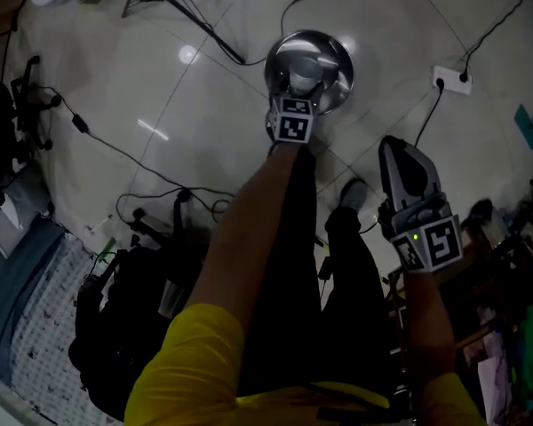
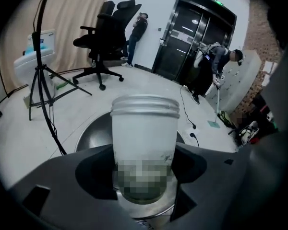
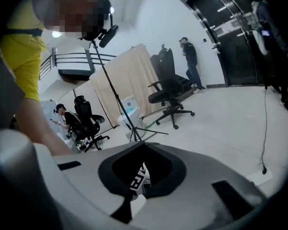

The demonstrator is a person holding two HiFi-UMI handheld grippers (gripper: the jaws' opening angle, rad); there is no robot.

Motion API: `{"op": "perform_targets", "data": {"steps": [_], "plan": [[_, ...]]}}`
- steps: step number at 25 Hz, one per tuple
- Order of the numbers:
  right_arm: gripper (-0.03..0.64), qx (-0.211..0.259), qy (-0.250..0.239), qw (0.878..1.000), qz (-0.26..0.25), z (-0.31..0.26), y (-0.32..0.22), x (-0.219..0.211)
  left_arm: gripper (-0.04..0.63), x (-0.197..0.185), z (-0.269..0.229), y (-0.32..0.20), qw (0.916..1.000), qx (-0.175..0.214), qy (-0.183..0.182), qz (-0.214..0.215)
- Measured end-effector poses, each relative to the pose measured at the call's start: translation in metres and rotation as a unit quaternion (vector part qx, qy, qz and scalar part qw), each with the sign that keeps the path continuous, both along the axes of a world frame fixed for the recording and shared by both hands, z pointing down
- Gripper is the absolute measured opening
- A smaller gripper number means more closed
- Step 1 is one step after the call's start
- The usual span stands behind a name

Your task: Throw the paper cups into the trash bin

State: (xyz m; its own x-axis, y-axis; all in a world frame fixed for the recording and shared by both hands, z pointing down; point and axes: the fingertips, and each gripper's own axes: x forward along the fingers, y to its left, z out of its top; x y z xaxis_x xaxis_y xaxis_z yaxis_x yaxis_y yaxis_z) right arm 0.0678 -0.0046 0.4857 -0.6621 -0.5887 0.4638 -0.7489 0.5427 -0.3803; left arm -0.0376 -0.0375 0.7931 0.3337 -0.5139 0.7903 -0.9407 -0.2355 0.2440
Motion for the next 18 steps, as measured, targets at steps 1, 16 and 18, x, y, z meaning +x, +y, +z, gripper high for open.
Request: {"op": "perform_targets", "data": {"steps": [1,16,18], "plan": [[0.006,-0.005,-0.006,1.0,0.003,0.0,-0.002,0.0,0.321,0.001,0.002,0.003,1.0,-0.003,-0.003,0.004],[0.006,-0.025,-0.01,1.0,0.003,0.015,-0.012,0.005,0.365,0.0,0.016,0.006,0.9994,-0.024,-0.027,0.002],[0.005,-0.028,-0.01,1.0,0.007,0.017,-0.012,0.005,0.357,-0.002,0.01,0.003,0.9995,-0.018,-0.027,-0.002]]}}
